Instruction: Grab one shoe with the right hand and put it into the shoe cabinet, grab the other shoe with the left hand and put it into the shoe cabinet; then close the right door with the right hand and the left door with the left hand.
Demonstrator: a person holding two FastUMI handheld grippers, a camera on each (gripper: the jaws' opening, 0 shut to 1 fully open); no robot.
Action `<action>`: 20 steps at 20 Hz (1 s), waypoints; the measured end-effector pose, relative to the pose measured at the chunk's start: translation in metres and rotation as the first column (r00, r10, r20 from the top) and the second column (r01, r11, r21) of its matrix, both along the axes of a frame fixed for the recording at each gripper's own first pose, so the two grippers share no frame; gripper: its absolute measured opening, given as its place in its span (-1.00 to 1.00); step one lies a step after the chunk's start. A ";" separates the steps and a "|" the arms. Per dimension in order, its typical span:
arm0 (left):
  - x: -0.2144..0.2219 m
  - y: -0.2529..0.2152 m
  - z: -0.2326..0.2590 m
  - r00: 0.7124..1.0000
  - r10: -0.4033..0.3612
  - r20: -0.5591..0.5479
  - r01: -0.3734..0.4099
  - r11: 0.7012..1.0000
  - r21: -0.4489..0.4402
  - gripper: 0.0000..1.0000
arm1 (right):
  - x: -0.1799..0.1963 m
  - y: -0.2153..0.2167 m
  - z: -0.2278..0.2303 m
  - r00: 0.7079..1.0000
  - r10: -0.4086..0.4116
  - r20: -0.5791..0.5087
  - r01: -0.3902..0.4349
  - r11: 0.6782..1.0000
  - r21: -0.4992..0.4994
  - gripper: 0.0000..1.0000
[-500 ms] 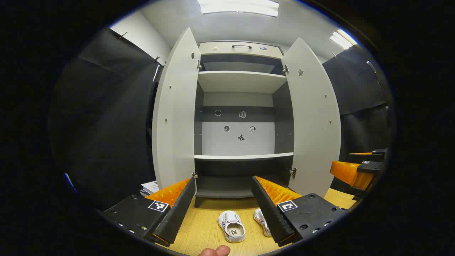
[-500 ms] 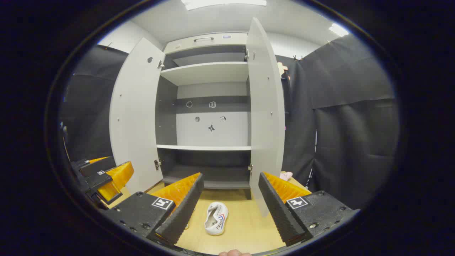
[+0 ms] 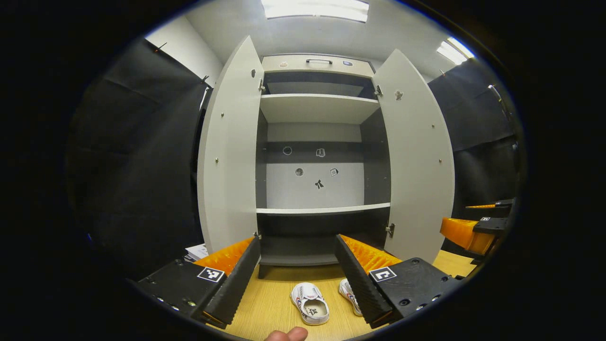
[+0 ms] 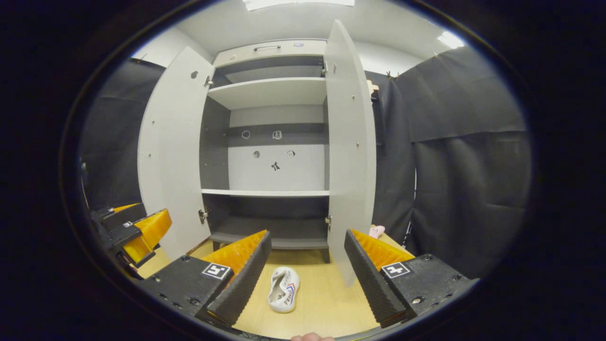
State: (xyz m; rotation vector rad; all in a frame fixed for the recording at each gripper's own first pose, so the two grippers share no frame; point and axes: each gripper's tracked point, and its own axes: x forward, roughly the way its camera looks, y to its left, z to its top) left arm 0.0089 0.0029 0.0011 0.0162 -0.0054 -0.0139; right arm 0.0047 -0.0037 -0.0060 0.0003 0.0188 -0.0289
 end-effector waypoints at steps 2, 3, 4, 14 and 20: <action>0.002 0.000 0.003 1.000 -0.005 0.009 0.005 1.000 0.001 0.90 | 0.001 0.001 0.000 1.000 0.004 0.000 -0.004 1.000 0.003 1.00; 0.002 0.000 0.003 1.000 -0.005 0.011 0.005 1.000 0.003 0.90 | 0.001 0.002 0.000 1.000 0.007 0.000 -0.007 1.000 0.000 1.00; 0.003 0.000 0.004 1.000 -0.006 0.011 0.006 1.000 0.006 0.90 | 0.003 0.004 0.000 1.000 0.005 -0.001 -0.005 1.000 -0.006 1.00; 0.001 0.008 0.011 0.999 0.000 0.034 0.000 1.000 0.012 0.91 | 0.014 0.019 -0.014 0.998 0.039 -0.039 -0.039 0.999 -0.017 1.00; -0.005 0.026 0.004 0.999 0.031 0.017 -0.031 0.999 0.021 0.91 | 0.041 0.058 -0.084 0.966 0.155 -0.205 -0.154 0.988 0.023 1.00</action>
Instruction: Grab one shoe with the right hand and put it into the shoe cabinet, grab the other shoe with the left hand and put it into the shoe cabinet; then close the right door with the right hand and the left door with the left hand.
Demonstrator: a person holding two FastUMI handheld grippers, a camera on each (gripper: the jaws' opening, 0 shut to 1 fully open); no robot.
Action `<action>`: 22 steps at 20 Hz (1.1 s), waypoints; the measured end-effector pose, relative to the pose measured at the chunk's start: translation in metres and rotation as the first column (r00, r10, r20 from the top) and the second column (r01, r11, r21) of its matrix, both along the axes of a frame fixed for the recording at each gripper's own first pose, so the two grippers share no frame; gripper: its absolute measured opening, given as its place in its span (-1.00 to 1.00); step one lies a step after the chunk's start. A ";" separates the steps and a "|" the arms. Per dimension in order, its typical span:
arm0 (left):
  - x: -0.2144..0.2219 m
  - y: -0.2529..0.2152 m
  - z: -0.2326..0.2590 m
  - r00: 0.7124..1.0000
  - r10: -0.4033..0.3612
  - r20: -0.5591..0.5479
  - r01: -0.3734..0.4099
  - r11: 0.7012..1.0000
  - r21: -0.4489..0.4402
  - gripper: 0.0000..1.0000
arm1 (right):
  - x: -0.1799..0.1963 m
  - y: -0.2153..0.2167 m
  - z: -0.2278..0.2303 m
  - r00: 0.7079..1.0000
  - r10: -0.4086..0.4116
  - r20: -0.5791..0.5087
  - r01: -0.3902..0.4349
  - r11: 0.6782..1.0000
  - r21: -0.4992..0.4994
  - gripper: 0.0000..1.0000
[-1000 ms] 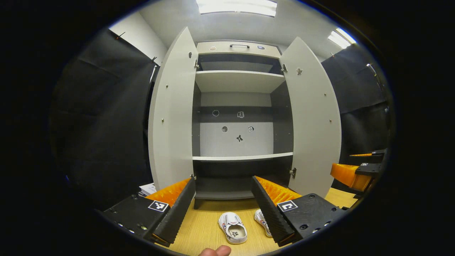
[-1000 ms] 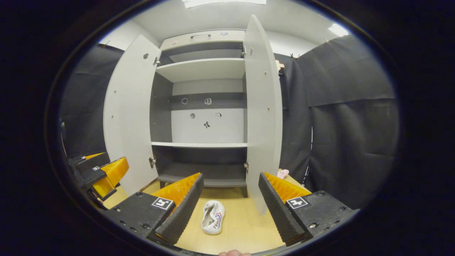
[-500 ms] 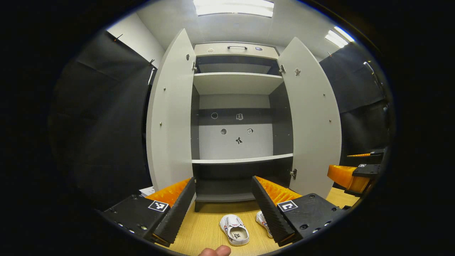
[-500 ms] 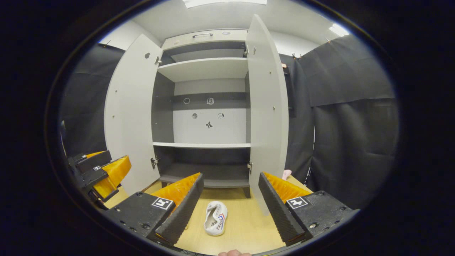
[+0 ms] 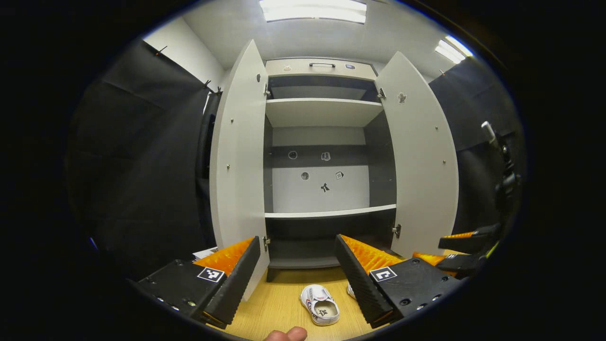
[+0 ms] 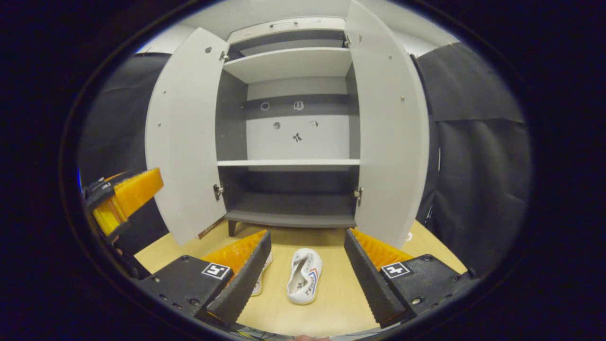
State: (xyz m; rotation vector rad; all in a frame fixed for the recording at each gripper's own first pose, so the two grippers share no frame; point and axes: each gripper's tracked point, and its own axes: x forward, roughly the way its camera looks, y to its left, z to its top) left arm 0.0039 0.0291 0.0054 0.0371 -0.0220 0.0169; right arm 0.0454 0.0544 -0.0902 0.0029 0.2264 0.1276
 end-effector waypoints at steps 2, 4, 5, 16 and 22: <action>-0.002 0.006 -0.001 1.000 0.014 -0.003 -0.014 1.000 0.008 0.91 | 0.014 0.014 -0.039 0.995 0.040 -0.092 -0.039 0.999 0.015 1.00; -0.002 0.012 -0.002 1.000 0.024 -0.003 -0.024 1.000 0.014 0.91 | 0.025 0.029 -0.076 0.982 0.083 -0.172 -0.080 0.996 0.026 0.96; -0.002 0.015 -0.004 1.000 0.026 -0.005 -0.025 1.000 0.015 0.91 | 0.027 0.032 -0.093 0.972 0.091 -0.219 -0.088 0.996 0.023 1.00; 0.006 0.039 -0.021 0.998 0.043 -0.044 -0.042 0.999 0.012 0.91 | 0.085 0.046 -0.202 0.890 0.061 -0.451 -0.031 0.997 0.073 0.66; 0.011 0.051 -0.030 0.996 0.063 -0.062 -0.061 0.998 0.028 0.91 | 0.128 0.041 -0.233 0.880 -0.006 -0.475 0.024 0.999 0.031 0.07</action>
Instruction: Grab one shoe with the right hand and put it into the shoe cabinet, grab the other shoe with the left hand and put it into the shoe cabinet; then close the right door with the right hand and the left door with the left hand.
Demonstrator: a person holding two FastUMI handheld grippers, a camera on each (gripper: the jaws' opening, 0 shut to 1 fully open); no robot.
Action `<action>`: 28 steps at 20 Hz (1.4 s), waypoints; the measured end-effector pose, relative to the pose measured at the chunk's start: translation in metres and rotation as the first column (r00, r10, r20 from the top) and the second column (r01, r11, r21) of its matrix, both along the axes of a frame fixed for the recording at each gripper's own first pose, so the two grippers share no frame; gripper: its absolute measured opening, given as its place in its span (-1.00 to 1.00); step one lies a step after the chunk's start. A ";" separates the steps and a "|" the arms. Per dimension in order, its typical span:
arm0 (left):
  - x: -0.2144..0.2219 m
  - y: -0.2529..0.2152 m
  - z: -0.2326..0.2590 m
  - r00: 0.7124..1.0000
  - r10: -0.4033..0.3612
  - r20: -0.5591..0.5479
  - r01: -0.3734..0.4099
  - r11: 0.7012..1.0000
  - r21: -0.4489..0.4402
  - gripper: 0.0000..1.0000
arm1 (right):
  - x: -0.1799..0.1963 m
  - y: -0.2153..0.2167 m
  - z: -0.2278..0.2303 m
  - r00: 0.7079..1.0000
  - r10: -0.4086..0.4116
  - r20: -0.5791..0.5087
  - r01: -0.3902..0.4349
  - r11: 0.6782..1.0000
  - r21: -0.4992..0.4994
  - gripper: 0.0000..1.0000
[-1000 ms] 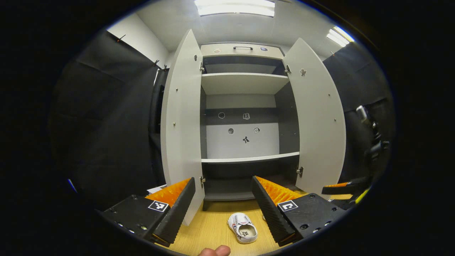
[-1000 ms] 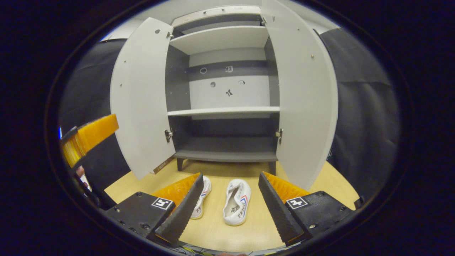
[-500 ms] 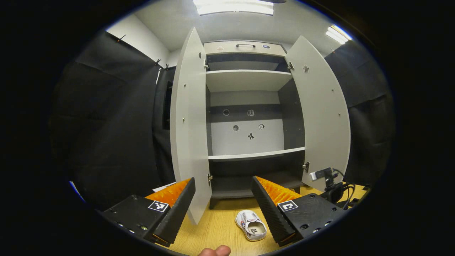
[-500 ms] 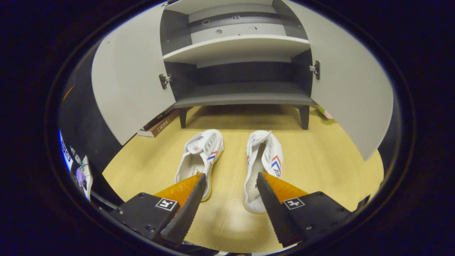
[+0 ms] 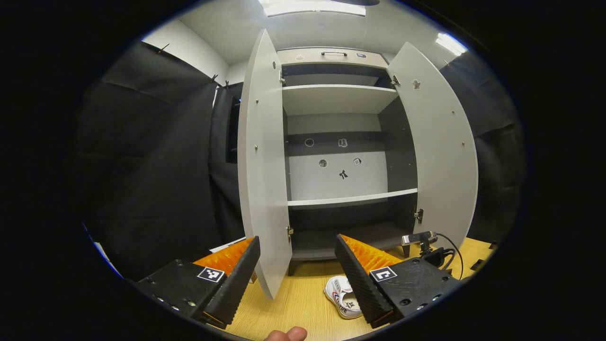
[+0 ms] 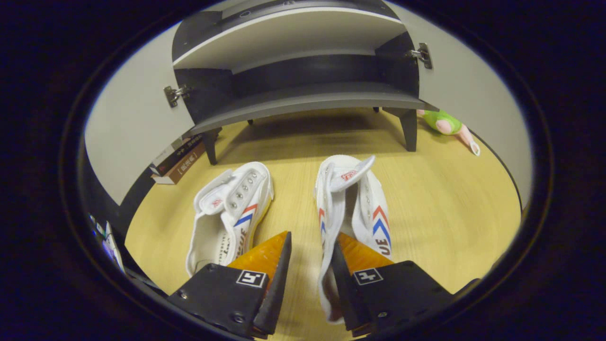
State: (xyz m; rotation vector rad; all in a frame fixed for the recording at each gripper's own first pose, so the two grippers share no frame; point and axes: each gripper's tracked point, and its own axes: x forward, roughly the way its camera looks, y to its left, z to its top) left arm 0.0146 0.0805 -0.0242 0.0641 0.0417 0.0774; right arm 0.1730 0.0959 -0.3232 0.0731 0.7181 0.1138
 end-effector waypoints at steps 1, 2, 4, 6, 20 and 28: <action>0.001 0.001 -0.002 1.000 0.004 -0.006 -0.004 1.000 -0.004 0.91 | 0.006 -0.003 0.000 1.000 -0.005 0.012 0.005 1.000 -0.029 -0.12; 0.002 0.002 -0.005 1.000 0.006 -0.012 -0.007 1.000 -0.008 0.91 | 0.012 -0.005 0.000 1.000 -0.006 0.025 0.008 0.998 -0.059 -0.22; 0.004 0.002 -0.008 1.000 0.010 -0.024 -0.010 1.000 -0.014 0.91 | 0.025 -0.006 -0.003 0.999 -0.002 0.053 0.007 0.995 -0.095 -0.51; 0.004 0.002 -0.010 0.999 0.016 -0.035 -0.016 1.000 -0.008 0.92 | 0.031 -0.006 -0.003 0.996 0.016 0.091 -0.005 0.993 -0.120 -0.71; 0.003 -0.032 -0.008 0.999 -0.049 -0.007 0.049 0.999 -0.012 0.92 | -0.002 -0.008 0.165 0.872 0.214 0.441 -0.093 0.955 -0.281 -0.93; -0.004 -0.055 0.001 0.995 -0.092 0.037 0.093 0.995 -0.035 0.92 | 0.019 -0.013 0.363 0.800 0.197 0.567 -0.074 0.970 -0.232 -0.92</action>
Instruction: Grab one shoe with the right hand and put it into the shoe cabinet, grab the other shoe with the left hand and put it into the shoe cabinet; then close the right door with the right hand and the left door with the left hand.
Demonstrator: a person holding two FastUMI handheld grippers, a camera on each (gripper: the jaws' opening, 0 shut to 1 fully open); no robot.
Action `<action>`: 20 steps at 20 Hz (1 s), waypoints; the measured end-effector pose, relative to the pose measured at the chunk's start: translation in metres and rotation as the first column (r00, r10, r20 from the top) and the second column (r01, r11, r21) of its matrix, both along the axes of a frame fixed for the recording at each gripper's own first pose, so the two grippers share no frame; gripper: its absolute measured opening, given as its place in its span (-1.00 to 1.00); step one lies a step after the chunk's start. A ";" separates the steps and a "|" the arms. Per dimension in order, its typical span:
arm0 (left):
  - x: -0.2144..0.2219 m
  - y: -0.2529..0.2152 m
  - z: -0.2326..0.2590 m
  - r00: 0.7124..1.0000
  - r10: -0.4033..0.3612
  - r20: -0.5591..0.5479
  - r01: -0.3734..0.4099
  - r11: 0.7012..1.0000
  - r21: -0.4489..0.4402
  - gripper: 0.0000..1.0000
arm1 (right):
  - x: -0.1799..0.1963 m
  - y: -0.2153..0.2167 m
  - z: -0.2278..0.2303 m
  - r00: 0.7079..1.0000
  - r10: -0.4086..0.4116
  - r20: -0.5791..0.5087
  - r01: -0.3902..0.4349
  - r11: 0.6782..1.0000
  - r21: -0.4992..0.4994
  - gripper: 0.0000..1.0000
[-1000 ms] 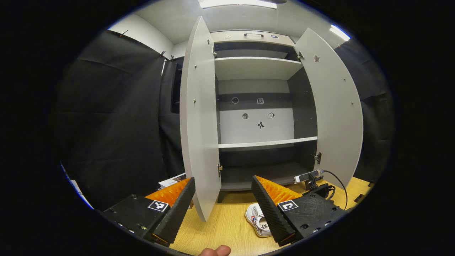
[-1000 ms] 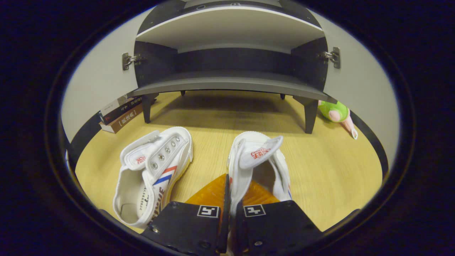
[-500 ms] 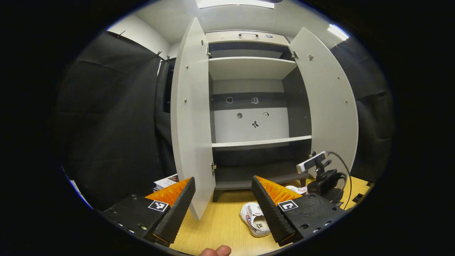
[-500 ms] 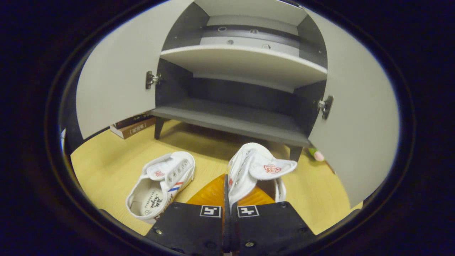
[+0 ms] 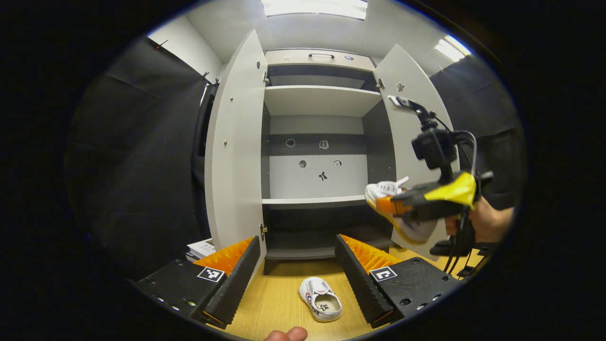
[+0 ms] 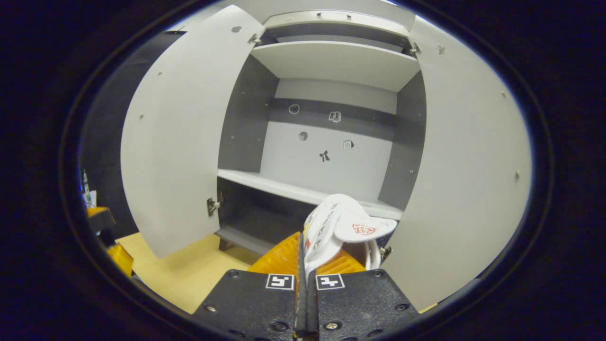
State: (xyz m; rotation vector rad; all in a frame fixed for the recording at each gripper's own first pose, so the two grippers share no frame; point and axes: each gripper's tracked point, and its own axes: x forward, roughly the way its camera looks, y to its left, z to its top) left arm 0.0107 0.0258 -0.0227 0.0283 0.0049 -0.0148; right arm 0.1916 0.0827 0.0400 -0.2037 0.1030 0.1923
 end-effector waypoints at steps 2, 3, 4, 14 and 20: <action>-0.003 0.000 -0.002 1.000 -0.004 -0.003 0.004 1.000 0.003 0.91 | 0.033 -0.011 0.038 0.999 -0.035 0.028 0.035 0.999 -0.004 -0.92; -0.005 0.001 -0.003 1.000 0.001 -0.008 -0.001 1.000 0.007 0.91 | 0.052 -0.015 0.053 0.998 -0.053 0.036 0.054 0.998 -0.013 -0.92; -0.007 0.003 -0.003 1.000 0.008 -0.010 -0.008 1.000 0.009 0.91 | 0.071 -0.018 0.066 0.997 -0.065 0.041 0.066 0.998 -0.021 -0.93; -0.008 0.033 -0.013 0.996 0.087 -0.036 -0.085 0.995 0.043 0.91 | 0.234 -0.009 0.054 0.964 -0.151 -0.220 0.094 0.964 -0.249 -0.92; -0.008 0.050 -0.018 0.992 0.118 -0.052 -0.115 0.992 0.054 0.92 | 0.262 -0.006 0.007 0.907 -0.220 -0.359 0.087 0.932 -0.351 -0.92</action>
